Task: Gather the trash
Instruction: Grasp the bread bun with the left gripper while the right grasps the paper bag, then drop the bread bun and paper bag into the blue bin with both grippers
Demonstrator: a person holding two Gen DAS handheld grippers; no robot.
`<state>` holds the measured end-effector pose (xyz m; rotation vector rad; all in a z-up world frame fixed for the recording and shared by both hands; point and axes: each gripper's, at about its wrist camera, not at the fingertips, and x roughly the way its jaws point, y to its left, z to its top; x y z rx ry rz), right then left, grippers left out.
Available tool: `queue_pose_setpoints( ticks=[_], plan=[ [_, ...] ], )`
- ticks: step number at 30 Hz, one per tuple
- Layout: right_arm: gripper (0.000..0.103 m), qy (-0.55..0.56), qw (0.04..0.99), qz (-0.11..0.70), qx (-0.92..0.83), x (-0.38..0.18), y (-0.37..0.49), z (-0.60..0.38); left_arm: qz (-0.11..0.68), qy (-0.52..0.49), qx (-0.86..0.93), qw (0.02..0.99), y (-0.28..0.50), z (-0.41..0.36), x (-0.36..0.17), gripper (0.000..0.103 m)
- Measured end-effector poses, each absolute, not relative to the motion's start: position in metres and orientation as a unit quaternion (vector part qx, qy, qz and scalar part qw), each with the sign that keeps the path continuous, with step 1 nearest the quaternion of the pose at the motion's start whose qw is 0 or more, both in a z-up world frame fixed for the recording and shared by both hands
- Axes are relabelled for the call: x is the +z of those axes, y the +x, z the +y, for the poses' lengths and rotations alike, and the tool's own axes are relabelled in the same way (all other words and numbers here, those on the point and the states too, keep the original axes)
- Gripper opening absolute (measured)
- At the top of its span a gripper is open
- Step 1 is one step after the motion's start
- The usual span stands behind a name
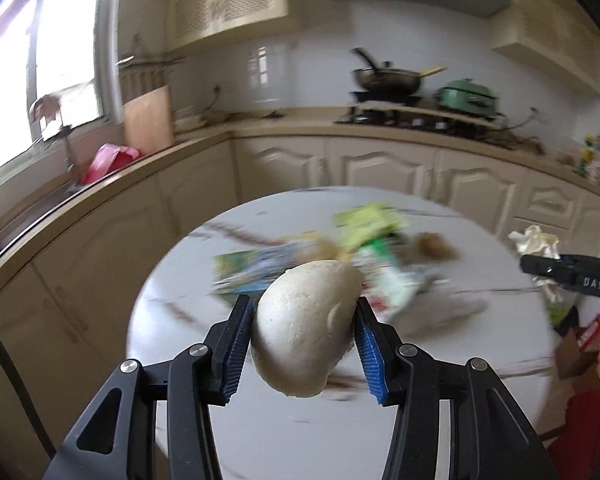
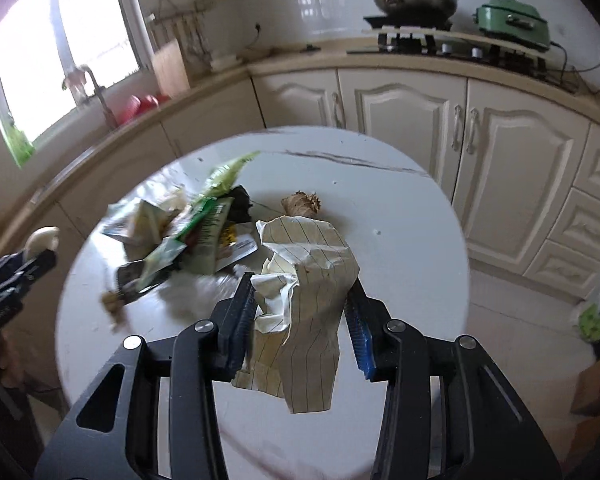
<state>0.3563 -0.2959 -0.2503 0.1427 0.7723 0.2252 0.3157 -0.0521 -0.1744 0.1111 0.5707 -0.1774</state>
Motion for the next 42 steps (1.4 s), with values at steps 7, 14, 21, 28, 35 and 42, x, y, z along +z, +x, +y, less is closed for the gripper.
queue_pose_setpoints(
  ticks=[7, 14, 21, 28, 35, 42],
  plan=[
    [0.041, 0.108, 0.926, 0.354, 0.076, -0.244, 0.287, -0.369, 0.283, 0.076, -0.170, 0.941, 0.289, -0.156, -0.170, 0.046],
    [0.041, 0.152, 0.917, 0.369, -0.002, -0.277, 0.225, -0.468, 0.327, 0.108, -0.282, 0.895, 0.288, -0.286, -0.200, 0.046],
    [0.041, 0.211, 0.891, 0.400, -0.048, -0.341, 0.197, -0.555, 0.391, 0.168, -0.337, 0.840, 0.304, -0.395, -0.258, 0.046],
    [0.041, 0.248, 0.869, 0.425, -0.056, -0.401, 0.199, -0.603, 0.437, 0.212, -0.342, 0.805, 0.349, -0.456, -0.315, 0.047],
    [0.042, 0.277, 0.852, 0.442, -0.050, -0.451, 0.215, -0.621, 0.453, 0.227, -0.324, 0.799, 0.402, -0.517, -0.343, 0.066],
    [0.043, 0.293, 0.842, 0.450, -0.049, -0.477, 0.229, -0.624, 0.435, 0.225, -0.306, 0.817, 0.399, -0.520, -0.352, 0.080]
  ],
)
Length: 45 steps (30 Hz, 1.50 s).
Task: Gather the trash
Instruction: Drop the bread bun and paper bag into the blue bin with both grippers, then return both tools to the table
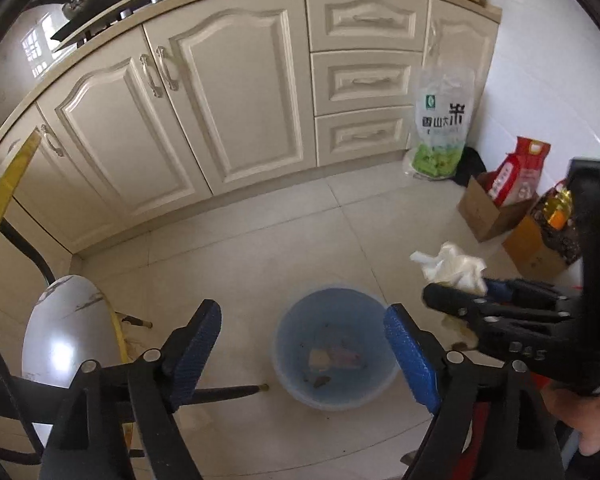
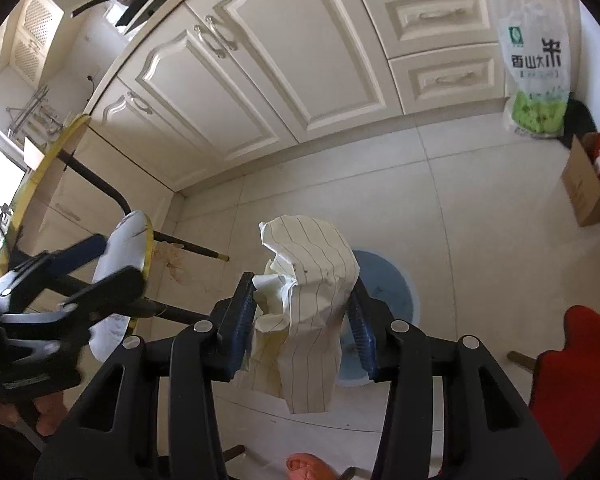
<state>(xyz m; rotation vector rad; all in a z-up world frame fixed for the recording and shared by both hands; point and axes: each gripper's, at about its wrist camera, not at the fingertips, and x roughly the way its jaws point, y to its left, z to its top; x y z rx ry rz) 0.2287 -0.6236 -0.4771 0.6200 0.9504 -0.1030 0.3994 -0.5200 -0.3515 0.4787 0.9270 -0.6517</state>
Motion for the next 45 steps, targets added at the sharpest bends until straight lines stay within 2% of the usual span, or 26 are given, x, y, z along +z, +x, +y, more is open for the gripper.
queue_pose_setpoints(
  ticks=[5, 7, 8, 9, 14, 19, 21, 25, 27, 32, 39, 45],
  plan=[
    [0.045, 0.301, 0.837, 0.455, -0.040, -0.486, 0.244, -0.615, 0.410, 0.214, -0.289, 0.838, 0.368, -0.493, -0.324, 0.080],
    [0.059, 0.303, 0.836, 0.455, -0.040, -0.486, 0.248, -0.611, 0.397, 0.210, -0.287, 0.846, 0.356, -0.482, -0.310, 0.081],
    [0.071, 0.304, 0.836, 0.455, -0.041, -0.485, 0.250, -0.608, 0.390, 0.210, -0.287, 0.849, 0.346, -0.471, -0.302, 0.081],
    [0.073, 0.303, 0.836, 0.455, -0.043, -0.483, 0.250, -0.606, 0.383, 0.209, -0.284, 0.854, 0.341, -0.465, -0.296, 0.081],
    [0.073, 0.298, 0.844, 0.444, -0.043, -0.459, 0.243, -0.592, 0.353, 0.190, -0.270, 0.875, 0.306, -0.414, -0.256, 0.081],
    [0.074, 0.281, 0.866, 0.412, -0.040, -0.402, 0.223, -0.569, 0.323, 0.158, -0.263, 0.895, 0.268, -0.350, -0.210, 0.083],
    [0.079, 0.264, 0.882, 0.388, -0.037, -0.368, 0.215, -0.550, 0.306, 0.148, -0.257, 0.905, 0.251, -0.322, -0.194, 0.091],
    [0.084, 0.227, 0.910, 0.347, -0.013, -0.307, 0.202, -0.504, 0.276, 0.127, -0.238, 0.923, 0.215, -0.261, -0.169, 0.093],
    [0.091, 0.206, 0.922, 0.329, 0.002, -0.277, 0.198, -0.475, 0.265, 0.119, -0.222, 0.931, 0.199, -0.231, -0.160, 0.095],
    [0.098, 0.156, 0.935, 0.316, 0.037, -0.230, 0.204, -0.402, 0.248, 0.098, -0.189, 0.945, 0.166, -0.161, -0.148, 0.100],
    [0.098, 0.101, 0.938, 0.320, 0.083, -0.205, 0.235, -0.313, 0.247, 0.062, -0.131, 0.958, 0.156, -0.078, -0.142, 0.101],
    [0.098, 0.061, 0.934, 0.335, 0.104, -0.209, 0.259, -0.262, 0.262, 0.043, -0.079, 0.961, 0.158, -0.017, -0.154, 0.101]
  ],
)
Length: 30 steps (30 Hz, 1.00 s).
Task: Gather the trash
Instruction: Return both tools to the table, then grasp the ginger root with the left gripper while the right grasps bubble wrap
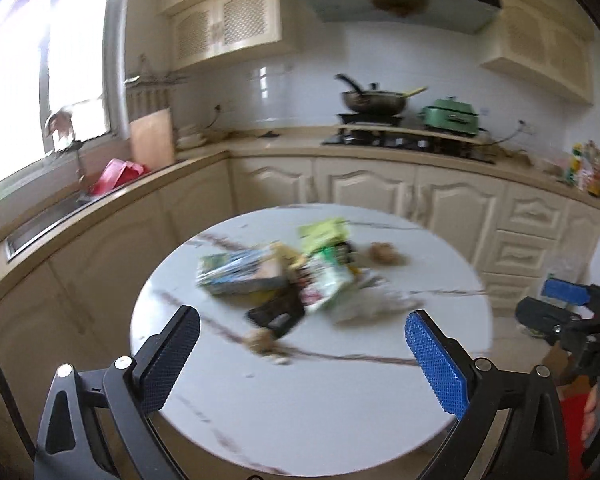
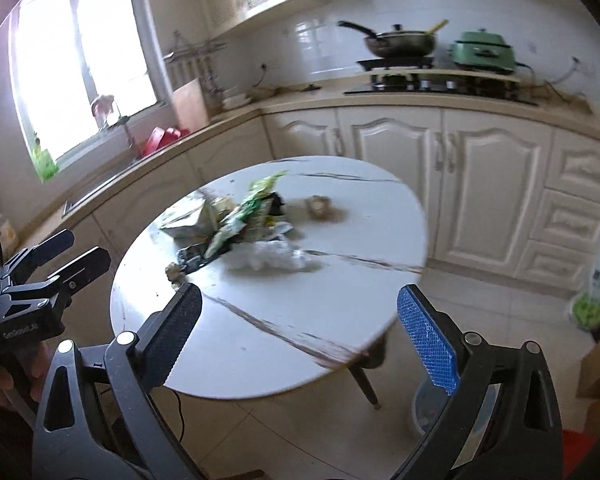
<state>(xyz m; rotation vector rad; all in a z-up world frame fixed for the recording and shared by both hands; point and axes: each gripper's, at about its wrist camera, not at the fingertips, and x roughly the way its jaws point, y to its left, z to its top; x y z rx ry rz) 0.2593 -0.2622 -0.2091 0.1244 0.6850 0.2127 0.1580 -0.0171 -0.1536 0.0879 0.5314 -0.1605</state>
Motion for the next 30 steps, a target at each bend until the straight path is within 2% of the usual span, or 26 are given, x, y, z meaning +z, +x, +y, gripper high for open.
queue_pose_setpoints(
  ticks=[3, 10, 19, 28, 29, 30],
  plan=[
    [0.103, 0.042, 0.930, 0.349, 0.105, -0.218, 0.276, -0.245, 0.278, 0.033, -0.064, 0.958, 0.165, 0.004, -0.162, 0.101],
    [0.103, 0.024, 0.916, 0.385, 0.108, -0.249, 0.311, -0.229, 0.325, 0.038, -0.050, 0.944, 0.183, 0.034, -0.191, 0.101],
    [0.103, 0.002, 0.901, 0.419, 0.108, -0.279, 0.354, -0.219, 0.373, 0.050, -0.059, 0.925, 0.234, 0.029, -0.212, 0.099],
    [0.103, -0.025, 0.891, 0.437, 0.121, -0.296, 0.390, -0.204, 0.409, 0.036, -0.074, 0.909, 0.326, 0.021, -0.231, 0.061],
    [0.103, -0.026, 0.890, 0.438, 0.124, -0.297, 0.393, -0.203, 0.411, 0.032, -0.080, 0.908, 0.328, 0.022, -0.232, 0.051],
    [0.103, -0.027, 0.889, 0.439, 0.125, -0.298, 0.397, -0.201, 0.412, 0.025, -0.088, 0.906, 0.330, 0.023, -0.232, 0.032]
  ],
)
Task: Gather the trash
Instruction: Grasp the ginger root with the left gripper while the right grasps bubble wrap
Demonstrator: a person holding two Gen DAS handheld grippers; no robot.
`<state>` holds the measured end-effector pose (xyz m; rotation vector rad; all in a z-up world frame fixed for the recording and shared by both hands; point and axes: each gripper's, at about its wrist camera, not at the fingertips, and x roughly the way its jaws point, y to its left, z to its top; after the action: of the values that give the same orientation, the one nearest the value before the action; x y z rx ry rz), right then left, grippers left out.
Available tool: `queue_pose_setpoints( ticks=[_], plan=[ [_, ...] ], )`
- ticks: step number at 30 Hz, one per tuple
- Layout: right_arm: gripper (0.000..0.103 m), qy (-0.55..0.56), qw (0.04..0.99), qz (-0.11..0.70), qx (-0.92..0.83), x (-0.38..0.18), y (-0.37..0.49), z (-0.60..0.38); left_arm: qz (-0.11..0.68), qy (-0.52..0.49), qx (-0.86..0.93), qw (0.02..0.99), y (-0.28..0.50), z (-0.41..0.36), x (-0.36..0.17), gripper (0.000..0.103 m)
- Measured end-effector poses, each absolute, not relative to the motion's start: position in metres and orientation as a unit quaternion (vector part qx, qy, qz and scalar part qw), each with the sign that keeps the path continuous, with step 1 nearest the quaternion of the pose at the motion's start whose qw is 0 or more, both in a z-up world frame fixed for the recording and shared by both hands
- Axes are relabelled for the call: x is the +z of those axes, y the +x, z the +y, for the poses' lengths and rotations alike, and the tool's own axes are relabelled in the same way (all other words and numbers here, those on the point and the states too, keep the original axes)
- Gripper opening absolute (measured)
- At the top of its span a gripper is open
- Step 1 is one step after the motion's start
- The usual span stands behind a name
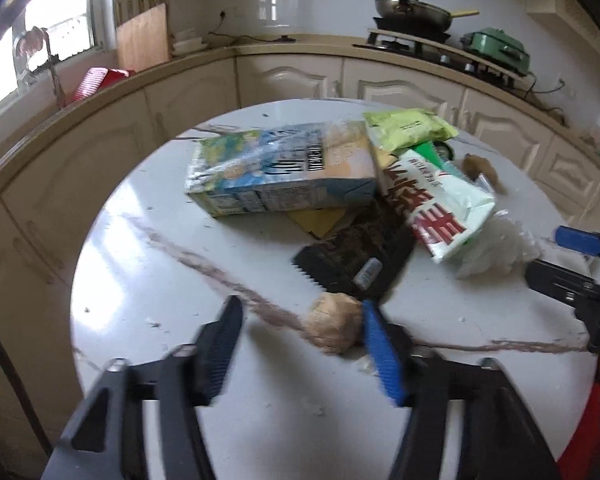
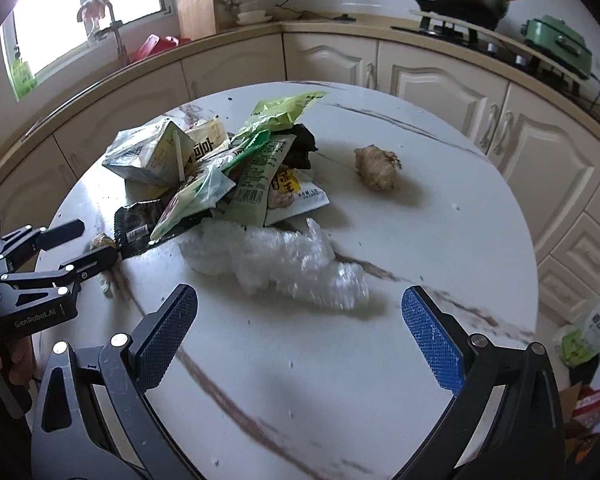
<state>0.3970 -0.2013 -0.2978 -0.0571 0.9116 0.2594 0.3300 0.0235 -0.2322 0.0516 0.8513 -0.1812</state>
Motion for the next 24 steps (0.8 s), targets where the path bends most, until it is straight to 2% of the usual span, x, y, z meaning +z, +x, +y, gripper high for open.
queue_pose_setpoints(
  ticks=[2, 8, 10, 14, 16, 17, 18, 21, 24],
  plan=[
    [0.103, -0.032, 0.889, 0.439, 0.129, -0.299, 0.403, -0.198, 0.413, 0.020, -0.089, 0.906, 0.337, 0.025, -0.233, 0.022],
    [0.102, -0.058, 0.876, 0.454, 0.150, -0.309, 0.422, -0.180, 0.402, -0.004, -0.097, 0.910, 0.336, 0.045, -0.224, 0.022],
    [0.099, -0.061, 0.873, 0.459, 0.154, -0.314, 0.424, -0.177, 0.398, -0.010, -0.099, 0.912, 0.334, 0.052, -0.220, 0.022],
    [0.080, -0.065, 0.873, 0.458, 0.157, -0.316, 0.426, -0.174, 0.388, -0.017, -0.100, 0.916, 0.322, 0.060, -0.213, 0.022],
    [0.061, -0.069, 0.875, 0.454, 0.155, -0.315, 0.425, -0.174, 0.381, -0.016, -0.101, 0.919, 0.316, 0.062, -0.208, 0.022],
    [0.041, -0.068, 0.875, 0.451, 0.164, -0.313, 0.423, -0.175, 0.381, -0.015, -0.102, 0.919, 0.312, 0.061, -0.206, 0.022],
    [0.028, -0.068, 0.873, 0.452, 0.170, -0.312, 0.421, -0.175, 0.379, -0.015, -0.105, 0.919, 0.311, 0.060, -0.204, 0.022],
    [0.021, -0.062, 0.871, 0.452, 0.181, -0.311, 0.414, -0.177, 0.376, -0.012, -0.106, 0.920, 0.305, 0.055, -0.200, 0.022],
    [0.019, -0.041, 0.875, 0.441, 0.196, -0.306, 0.401, -0.185, 0.375, -0.010, -0.108, 0.921, 0.292, 0.039, -0.194, 0.022]
  ],
)
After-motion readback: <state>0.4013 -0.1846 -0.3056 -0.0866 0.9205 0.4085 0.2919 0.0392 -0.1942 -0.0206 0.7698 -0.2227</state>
